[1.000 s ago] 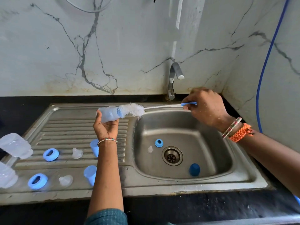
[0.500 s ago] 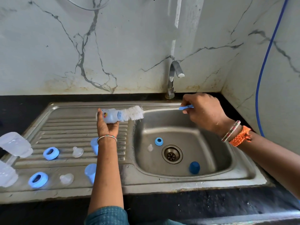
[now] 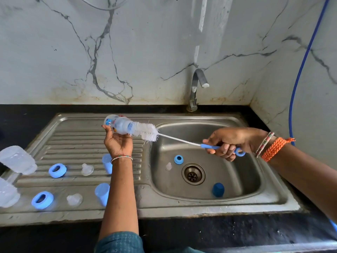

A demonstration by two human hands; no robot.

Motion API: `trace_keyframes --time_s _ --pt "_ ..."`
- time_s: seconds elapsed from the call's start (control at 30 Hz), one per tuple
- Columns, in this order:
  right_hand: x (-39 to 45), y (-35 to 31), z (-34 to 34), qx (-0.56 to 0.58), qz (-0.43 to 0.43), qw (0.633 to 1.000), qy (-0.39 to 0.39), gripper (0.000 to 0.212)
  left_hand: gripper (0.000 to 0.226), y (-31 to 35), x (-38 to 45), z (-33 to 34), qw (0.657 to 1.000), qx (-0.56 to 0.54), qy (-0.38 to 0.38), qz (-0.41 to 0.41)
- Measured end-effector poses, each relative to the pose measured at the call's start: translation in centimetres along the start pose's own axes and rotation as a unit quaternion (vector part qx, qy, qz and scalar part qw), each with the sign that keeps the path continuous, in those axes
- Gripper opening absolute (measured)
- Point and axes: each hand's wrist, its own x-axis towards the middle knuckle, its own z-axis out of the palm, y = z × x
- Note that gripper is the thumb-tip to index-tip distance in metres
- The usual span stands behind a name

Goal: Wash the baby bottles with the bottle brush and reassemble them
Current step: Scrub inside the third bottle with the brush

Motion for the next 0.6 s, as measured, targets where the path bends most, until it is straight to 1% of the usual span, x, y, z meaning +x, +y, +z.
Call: trace_keyframes --time_s 0.03,0.07,0.1,0.13,0.17,0.2,0.23,0.27,0.3,0.33,0.37,0.4,0.43,0.47,0.5,0.53,0.57,0.6 --pt "0.1 0.1 0.0 -0.014 -0.021 1.0 0.018 0.04 0.047 0.2 0.2 0.0 1.0 0.007 0.01 0.005" --pt "0.3 0.1 0.1 -0.066 -0.058 0.994 0.066 0.038 0.039 0.3 0.5 -0.2 1.0 0.013 0.026 0.01" --pt "0.5 0.2 0.3 -0.148 -0.094 0.974 0.142 0.033 0.035 0.4 0.5 -0.2 0.999 0.012 0.039 0.012" --pt "0.6 0.2 0.4 -0.228 -0.124 0.937 0.235 0.027 0.032 0.4 0.5 -0.1 0.999 0.008 0.046 0.015" --pt "0.7 0.3 0.4 -0.28 -0.156 0.889 0.327 0.018 0.032 0.4 0.6 -0.2 0.998 0.01 0.055 0.021" --pt "0.8 0.1 0.6 -0.306 -0.188 0.842 0.402 0.01 0.032 0.3 0.6 -0.1 0.998 0.016 0.057 0.022" --pt "0.8 0.0 0.7 -0.309 -0.212 0.816 0.441 0.007 0.034 0.3 0.5 0.0 0.998 0.024 0.063 0.019" --pt "0.7 -0.2 0.5 -0.285 -0.215 0.829 0.432 0.008 0.037 0.3 0.5 0.1 0.998 0.023 0.059 0.016" --pt "0.7 -0.4 0.2 -0.23 -0.189 0.878 0.376 0.015 0.042 0.3 0.4 0.2 0.998 0.023 0.057 0.021" --pt "0.6 -0.6 0.1 -0.16 -0.131 0.935 0.289 0.024 0.048 0.4 0.4 0.1 0.998 0.019 0.054 0.023" --pt "0.4 -0.7 0.2 -0.1 -0.064 0.973 0.198 0.032 0.051 0.5 0.3 0.3 0.998 0.02 0.051 0.022" --pt "0.1 -0.7 0.3 -0.062 -0.022 0.989 0.133 0.036 0.05 0.6 0.1 0.5 0.999 0.018 0.042 0.021" --pt "0.1 -0.6 0.5 -0.048 -0.011 0.994 0.101 0.038 0.045 0.6 -0.1 0.6 0.999 0.02 0.038 0.025" --pt "0.2 -0.5 0.6 -0.055 -0.028 0.992 0.108 0.039 0.04 0.5 -0.1 0.6 0.999 0.019 0.036 0.029" --pt "0.4 -0.3 0.7 -0.104 -0.067 0.981 0.15 0.036 0.035 0.6 -0.1 0.7 0.998 0.027 0.046 0.028" --pt "0.6 -0.1 0.9 -0.183 -0.106 0.951 0.225 0.03 0.032 0.8 0.0 0.8 0.997 0.045 0.063 0.024" --pt "0.8 0.1 1.0 -0.267 -0.14 0.899 0.318 0.021 0.031 0.8 0.2 0.8 0.993 0.077 0.087 0.017" --pt "1.0 0.2 1.0 -0.336 -0.171 0.834 0.404 0.011 0.031 0.9 0.4 0.7 0.988 0.107 0.106 0.008"
